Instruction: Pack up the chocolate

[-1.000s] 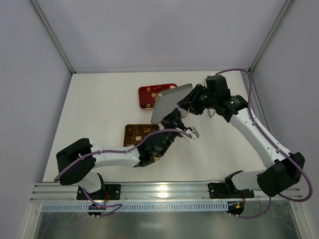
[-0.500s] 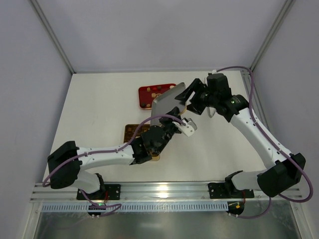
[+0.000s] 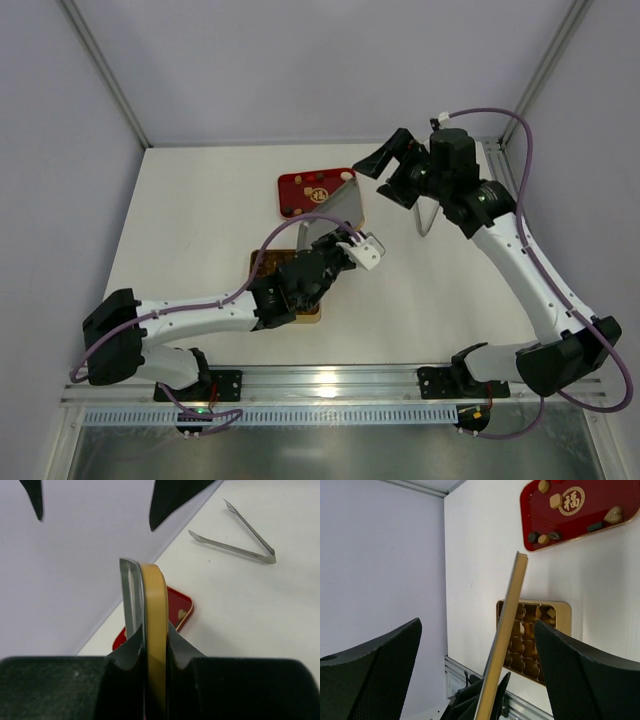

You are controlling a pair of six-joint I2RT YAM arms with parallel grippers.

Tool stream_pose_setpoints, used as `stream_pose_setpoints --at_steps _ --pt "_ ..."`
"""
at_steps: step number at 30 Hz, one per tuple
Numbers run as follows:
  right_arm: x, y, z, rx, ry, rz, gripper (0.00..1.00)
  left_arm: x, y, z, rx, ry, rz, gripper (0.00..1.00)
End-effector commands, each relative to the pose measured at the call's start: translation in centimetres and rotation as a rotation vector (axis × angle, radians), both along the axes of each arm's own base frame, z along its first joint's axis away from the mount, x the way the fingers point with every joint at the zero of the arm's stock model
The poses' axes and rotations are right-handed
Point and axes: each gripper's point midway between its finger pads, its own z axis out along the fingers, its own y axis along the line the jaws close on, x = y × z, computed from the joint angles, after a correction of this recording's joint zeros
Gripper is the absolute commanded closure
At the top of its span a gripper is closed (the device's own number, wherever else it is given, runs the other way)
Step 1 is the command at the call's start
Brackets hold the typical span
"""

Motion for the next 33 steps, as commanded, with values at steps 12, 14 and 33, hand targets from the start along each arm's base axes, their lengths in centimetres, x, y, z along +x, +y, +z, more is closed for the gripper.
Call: stream_pose_setpoints --at_steps 12,14,33 --pt "2.9 -3.1 6.7 0.042 -0.213 -0.045 0.03 1.1 3.4 3.2 -0.315 0.308 -0.020 1.00" --pt "3.1 -3.6 6.6 0.033 -0.213 -0.055 0.03 2.2 4.4 3.6 -0.435 0.409 -0.027 1.00" --pt "0.2 0.1 -9.8 -0.145 0.003 0.115 0.00 4.6 16.1 -4.7 -1.241 1.176 -0.106 0.99"
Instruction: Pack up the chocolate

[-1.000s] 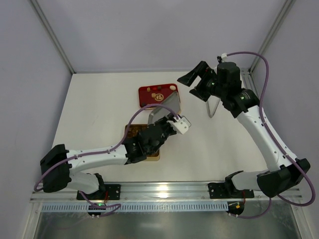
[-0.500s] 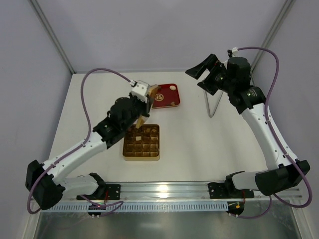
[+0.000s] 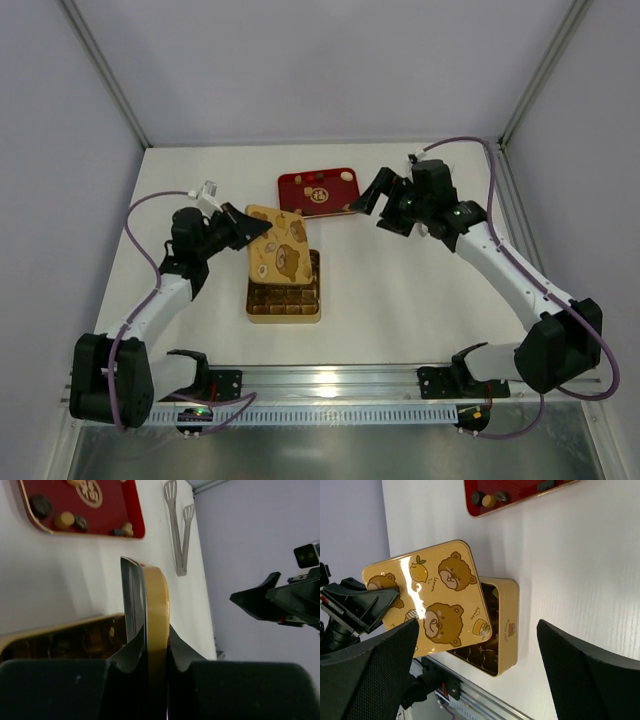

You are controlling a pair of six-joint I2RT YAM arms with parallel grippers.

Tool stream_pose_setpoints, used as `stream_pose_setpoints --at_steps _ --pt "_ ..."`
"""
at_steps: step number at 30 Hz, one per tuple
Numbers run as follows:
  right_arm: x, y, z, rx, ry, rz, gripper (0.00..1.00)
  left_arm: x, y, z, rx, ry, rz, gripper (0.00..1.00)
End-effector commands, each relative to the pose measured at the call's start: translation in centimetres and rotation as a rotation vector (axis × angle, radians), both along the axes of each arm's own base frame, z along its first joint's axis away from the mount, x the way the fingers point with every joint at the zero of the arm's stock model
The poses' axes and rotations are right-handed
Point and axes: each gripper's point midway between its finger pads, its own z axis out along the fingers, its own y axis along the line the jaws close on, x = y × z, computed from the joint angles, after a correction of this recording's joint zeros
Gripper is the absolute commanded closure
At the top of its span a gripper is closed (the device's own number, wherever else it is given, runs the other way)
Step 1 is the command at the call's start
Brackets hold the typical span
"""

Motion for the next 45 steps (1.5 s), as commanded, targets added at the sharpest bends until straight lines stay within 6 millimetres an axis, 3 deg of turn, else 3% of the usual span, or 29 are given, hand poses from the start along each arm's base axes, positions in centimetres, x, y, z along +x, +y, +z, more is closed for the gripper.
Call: stream_pose_setpoints --at_steps 1,7,14,30,38,45 --pt "0.2 1.4 -1.1 -0.024 -0.058 0.046 0.00 -2.0 -1.5 2.7 -0.231 -0.015 -0.146 1.00" --pt "-0.4 2.7 -4.7 -0.042 -0.009 0.082 0.00 -2.3 -1.0 -0.2 -0.286 0.059 -0.177 1.00" --pt "-0.7 4.3 -6.8 -0.049 0.011 0.117 0.00 -2.5 0.0 -2.3 -0.324 0.132 -0.207 0.99" --pt "-1.8 6.5 -8.7 -0.068 0.020 0.171 0.00 -3.6 0.9 -6.8 -0.321 0.347 -0.206 0.95" --pt "-2.0 7.1 -9.3 -0.073 0.021 0.183 0.00 -4.0 1.1 -9.1 -0.270 0.454 -0.205 0.84" --pt "-2.1 7.5 -10.1 -0.083 0.028 0.190 0.00 -3.9 1.7 -9.7 -0.164 0.466 -0.193 0.72"
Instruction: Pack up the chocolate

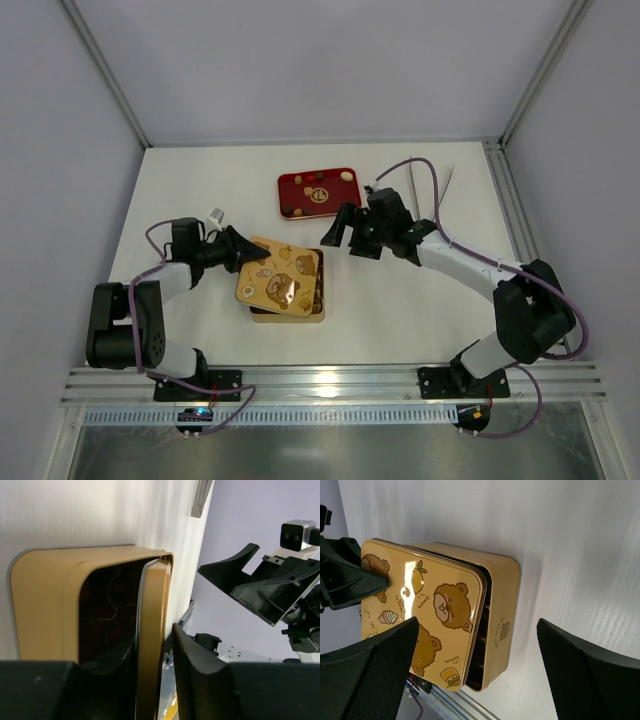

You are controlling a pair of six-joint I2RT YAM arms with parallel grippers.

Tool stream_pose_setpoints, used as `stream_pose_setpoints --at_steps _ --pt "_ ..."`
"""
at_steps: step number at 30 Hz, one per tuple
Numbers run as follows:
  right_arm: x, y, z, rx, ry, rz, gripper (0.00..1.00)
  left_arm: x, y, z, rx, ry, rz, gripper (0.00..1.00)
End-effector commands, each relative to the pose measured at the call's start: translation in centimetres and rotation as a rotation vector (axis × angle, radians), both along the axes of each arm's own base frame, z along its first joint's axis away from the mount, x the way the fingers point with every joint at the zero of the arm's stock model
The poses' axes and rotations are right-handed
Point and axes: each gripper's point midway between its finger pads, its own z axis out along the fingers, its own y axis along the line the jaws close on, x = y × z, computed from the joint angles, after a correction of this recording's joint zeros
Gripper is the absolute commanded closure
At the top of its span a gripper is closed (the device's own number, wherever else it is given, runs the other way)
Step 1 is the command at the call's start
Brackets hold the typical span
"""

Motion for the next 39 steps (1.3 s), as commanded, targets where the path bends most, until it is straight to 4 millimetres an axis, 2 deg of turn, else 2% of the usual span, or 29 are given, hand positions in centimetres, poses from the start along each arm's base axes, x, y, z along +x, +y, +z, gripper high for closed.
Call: stream_pose_setpoints --at_steps 1,13,33,39 --pt "0.8 0.7 0.2 0.004 -0.048 0.003 0.00 0.0 0.5 0.0 0.063 -0.017 -0.014 0.69" --pt "0.8 1.2 -0.8 -0.014 -0.041 0.014 0.00 0.2 1.2 0.2 0.148 -0.038 -0.008 0.51" --pt "0.2 2.0 -1.9 -0.008 -0.030 0.032 0.00 -0.2 4.0 0.0 0.308 -0.014 0.018 0.47" --pt "0.1 2.1 -1.7 -0.002 -0.032 0.035 0.00 -0.3 4.4 -0.9 0.338 0.014 0.035 0.47"
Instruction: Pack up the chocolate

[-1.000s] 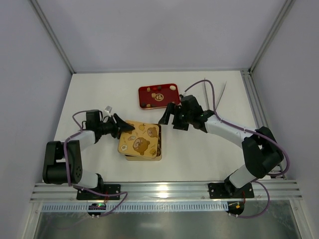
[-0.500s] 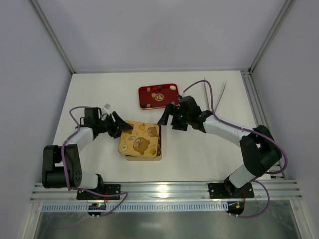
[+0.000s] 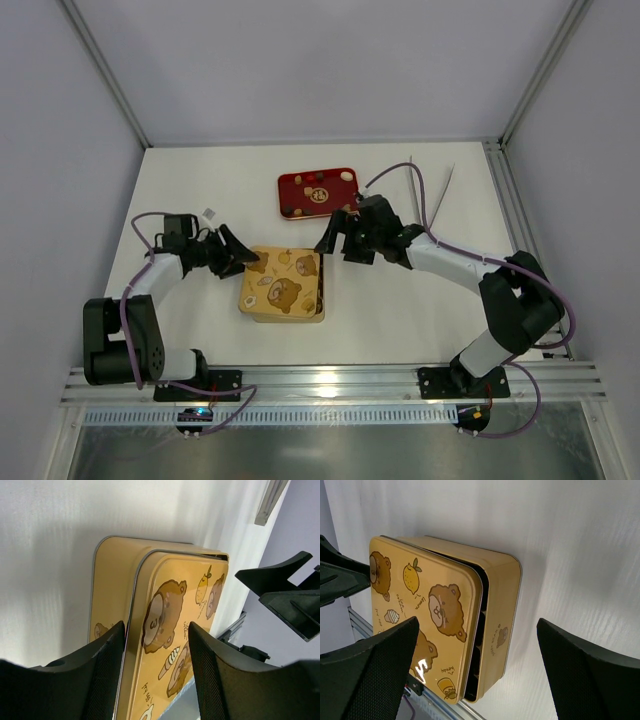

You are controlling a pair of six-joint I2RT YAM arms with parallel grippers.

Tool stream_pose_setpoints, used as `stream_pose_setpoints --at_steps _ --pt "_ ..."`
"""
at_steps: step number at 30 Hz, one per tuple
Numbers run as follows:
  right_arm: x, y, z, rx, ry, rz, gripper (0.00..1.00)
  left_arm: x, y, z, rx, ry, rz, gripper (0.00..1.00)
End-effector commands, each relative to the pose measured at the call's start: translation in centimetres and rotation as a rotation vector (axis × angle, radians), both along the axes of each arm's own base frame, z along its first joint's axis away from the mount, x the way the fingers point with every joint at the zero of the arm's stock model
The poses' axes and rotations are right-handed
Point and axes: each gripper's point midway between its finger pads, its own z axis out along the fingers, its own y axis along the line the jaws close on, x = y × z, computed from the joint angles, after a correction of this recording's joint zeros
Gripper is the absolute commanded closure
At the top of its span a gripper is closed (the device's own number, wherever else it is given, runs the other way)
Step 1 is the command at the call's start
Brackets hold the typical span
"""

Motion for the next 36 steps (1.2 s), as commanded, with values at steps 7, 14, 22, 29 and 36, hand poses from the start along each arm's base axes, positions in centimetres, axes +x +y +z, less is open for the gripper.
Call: stream_pose_setpoints --at_steps 7,14,22,29,36 --pt "0.3 1.2 0.7 0.025 -0.042 0.012 0.00 0.7 1.3 0.3 0.083 -0.013 0.030 0.48" --pt "0.1 1.6 0.4 0.031 -0.035 0.016 0.00 0.3 1.5 0.2 0.095 -0.003 0.043 0.48" --pt "-0.1 2.2 -0.4 0.019 -0.019 0.030 0.01 0.0 2.1 -0.3 0.138 0.029 0.056 0.48" --pt "-0.4 2.5 -0.7 0.003 -0.024 0.041 0.01 -0.5 2.1 0.3 0.144 0.035 0.058 0.48" --pt "-0.6 2.8 -1.3 -0.018 -0.022 0.052 0.04 -1.8 2.0 -0.4 0.201 0.085 0.052 0.48"
